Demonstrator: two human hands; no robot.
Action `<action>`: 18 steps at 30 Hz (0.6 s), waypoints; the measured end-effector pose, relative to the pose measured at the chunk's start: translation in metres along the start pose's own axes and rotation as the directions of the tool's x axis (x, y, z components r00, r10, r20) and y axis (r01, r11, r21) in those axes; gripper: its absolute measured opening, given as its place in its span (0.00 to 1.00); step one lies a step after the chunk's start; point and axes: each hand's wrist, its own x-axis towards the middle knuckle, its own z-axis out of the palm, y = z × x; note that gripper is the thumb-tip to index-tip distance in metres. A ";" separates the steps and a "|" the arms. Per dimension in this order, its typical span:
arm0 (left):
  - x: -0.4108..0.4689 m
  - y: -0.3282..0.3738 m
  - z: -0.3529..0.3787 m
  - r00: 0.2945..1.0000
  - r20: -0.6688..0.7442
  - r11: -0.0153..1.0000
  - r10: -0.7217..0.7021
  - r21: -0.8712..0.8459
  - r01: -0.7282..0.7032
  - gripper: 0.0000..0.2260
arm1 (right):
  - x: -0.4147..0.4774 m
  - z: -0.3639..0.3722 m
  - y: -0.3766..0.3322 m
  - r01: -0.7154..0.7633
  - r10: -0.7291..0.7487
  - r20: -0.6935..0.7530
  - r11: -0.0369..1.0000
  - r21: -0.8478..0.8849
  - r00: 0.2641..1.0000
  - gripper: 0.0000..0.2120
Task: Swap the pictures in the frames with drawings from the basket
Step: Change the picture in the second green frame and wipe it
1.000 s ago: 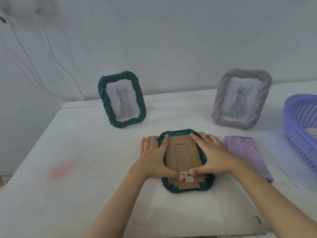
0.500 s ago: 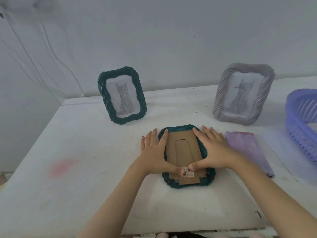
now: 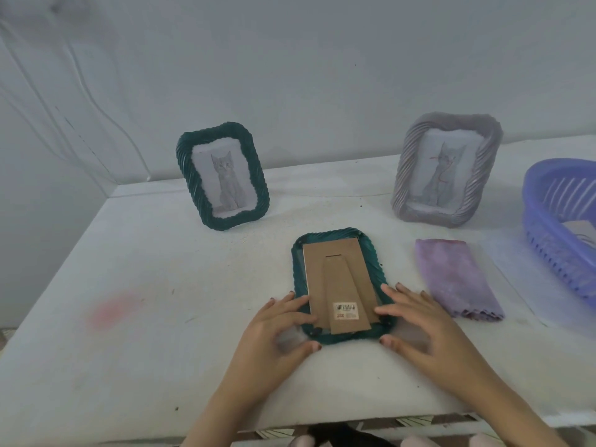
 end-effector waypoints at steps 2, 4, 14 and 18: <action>-0.001 0.001 0.002 1.000 0.014 1.000 -0.012 0.003 0.012 0.13 | 0.001 0.002 0.000 -0.014 0.014 -0.018 0.999 0.038 1.000 0.22; -0.003 0.003 0.003 0.999 0.008 0.999 -0.032 0.005 0.032 0.12 | 0.002 0.005 0.000 -0.030 0.033 -0.035 0.997 0.067 0.999 0.21; -0.007 0.010 0.006 0.999 -0.002 0.999 -0.040 0.017 0.040 0.11 | 0.002 0.013 0.002 -0.020 0.024 -0.054 0.997 0.070 0.998 0.06; -0.008 0.011 0.006 1.000 0.008 0.997 0.010 0.073 -0.010 0.12 | 0.001 0.012 0.001 -0.013 0.016 -0.039 0.998 0.059 0.999 0.05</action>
